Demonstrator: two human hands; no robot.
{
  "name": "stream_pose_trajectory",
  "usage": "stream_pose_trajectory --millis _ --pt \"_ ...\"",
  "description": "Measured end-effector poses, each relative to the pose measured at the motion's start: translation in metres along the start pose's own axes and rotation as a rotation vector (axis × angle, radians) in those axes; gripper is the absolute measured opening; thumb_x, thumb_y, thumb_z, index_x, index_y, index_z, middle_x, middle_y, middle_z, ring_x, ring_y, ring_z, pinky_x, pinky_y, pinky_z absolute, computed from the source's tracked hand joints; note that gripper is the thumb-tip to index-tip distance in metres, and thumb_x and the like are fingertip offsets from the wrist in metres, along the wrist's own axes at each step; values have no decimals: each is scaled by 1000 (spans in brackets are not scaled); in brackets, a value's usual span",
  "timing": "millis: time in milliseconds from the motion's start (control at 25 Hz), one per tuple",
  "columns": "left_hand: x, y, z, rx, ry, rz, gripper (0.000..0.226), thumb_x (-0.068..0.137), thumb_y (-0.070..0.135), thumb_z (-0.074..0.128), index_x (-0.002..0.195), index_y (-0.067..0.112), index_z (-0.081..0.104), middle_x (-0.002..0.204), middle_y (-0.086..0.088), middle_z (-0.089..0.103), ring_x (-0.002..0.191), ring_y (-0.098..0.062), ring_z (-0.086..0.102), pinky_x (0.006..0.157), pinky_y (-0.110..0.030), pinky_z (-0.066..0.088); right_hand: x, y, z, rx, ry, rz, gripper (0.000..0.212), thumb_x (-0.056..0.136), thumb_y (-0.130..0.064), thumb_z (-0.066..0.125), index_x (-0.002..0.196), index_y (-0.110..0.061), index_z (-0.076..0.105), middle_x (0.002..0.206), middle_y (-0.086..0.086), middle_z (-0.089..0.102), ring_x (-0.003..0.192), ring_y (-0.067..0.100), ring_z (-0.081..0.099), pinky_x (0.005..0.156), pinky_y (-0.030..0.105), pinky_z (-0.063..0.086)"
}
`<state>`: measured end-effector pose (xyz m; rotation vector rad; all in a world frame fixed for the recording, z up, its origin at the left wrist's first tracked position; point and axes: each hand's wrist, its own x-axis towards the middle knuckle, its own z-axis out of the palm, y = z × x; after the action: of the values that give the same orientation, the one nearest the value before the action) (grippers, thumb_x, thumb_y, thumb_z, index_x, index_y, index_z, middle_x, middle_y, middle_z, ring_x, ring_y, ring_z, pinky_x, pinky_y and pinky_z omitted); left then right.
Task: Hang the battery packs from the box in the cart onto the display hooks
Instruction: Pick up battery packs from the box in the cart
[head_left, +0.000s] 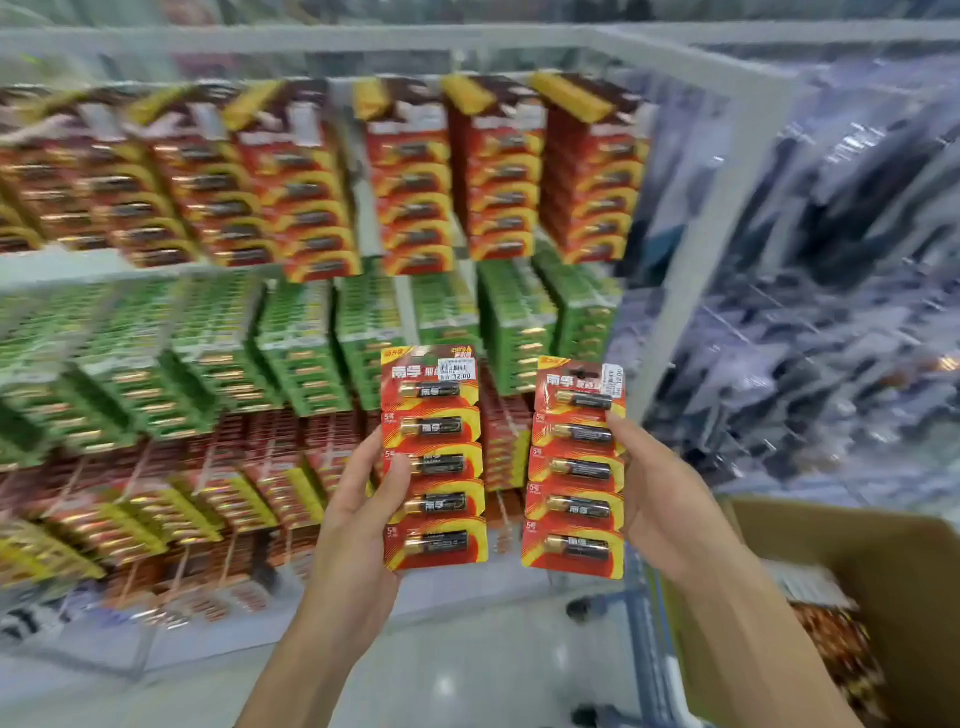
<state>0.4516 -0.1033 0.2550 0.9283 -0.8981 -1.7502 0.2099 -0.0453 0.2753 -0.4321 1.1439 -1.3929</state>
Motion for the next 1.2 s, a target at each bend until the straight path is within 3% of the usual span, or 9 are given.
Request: stream_pose_trajectory --millis 160,320,400,600,800,960,1080,1200 --pt "-13 53 -71 -58 164 103 47 90 28 64 137 30 62 124 -9 75 109 -32 75 79 -47 65 24 6 102 -76 -201 41 39 108 -32 42 127 -10 67 109 15 77 89 30 77 63 40 62" --pt "-17 97 -125 -102 340 206 47 88 27 66 135 30 64 122 -10 76 107 -34 75 87 -52 60 51 19 184 -134 -414 45 38 100 -23 50 133 -11 65 120 14 73 99 31 74 75 46 64" --pt "-16 117 -148 -123 405 245 41 91 29 64 132 31 65 120 -9 76 104 -33 76 84 -53 62 63 27 221 -180 -467 41 38 100 -24 51 134 -17 65 123 12 73 103 30 73 78 46 64" --pt "5 160 -197 -125 517 315 39 94 39 58 129 27 67 117 -9 77 100 -32 77 72 -44 66 96 48 301 -181 -497 61 32 106 -22 47 132 -16 64 121 12 75 103 30 75 77 44 65" --pt "41 204 -230 -133 601 335 37 88 38 63 123 29 70 112 -7 79 96 -33 78 81 -49 61 137 55 363 -168 -517 69 51 95 -33 59 145 -22 54 128 5 72 115 29 71 89 50 61" --pt "65 228 -257 -196 667 353 26 94 33 63 117 27 72 107 -10 80 87 -34 79 64 -45 66 165 58 405 -168 -535 93 47 91 -31 61 138 -21 60 123 7 75 110 31 73 89 49 59" --pt "74 241 -278 -229 690 354 22 94 32 62 112 25 73 104 -13 80 82 -35 79 63 -45 66 177 64 430 -170 -508 139 45 87 -28 62 131 -17 64 117 10 77 104 30 75 92 51 54" --pt "81 254 -301 -219 706 366 31 94 36 60 120 23 71 106 -15 79 84 -36 78 63 -44 65 186 72 455 -206 -496 164 44 90 -29 61 132 -15 65 118 11 76 105 32 75 92 50 54"
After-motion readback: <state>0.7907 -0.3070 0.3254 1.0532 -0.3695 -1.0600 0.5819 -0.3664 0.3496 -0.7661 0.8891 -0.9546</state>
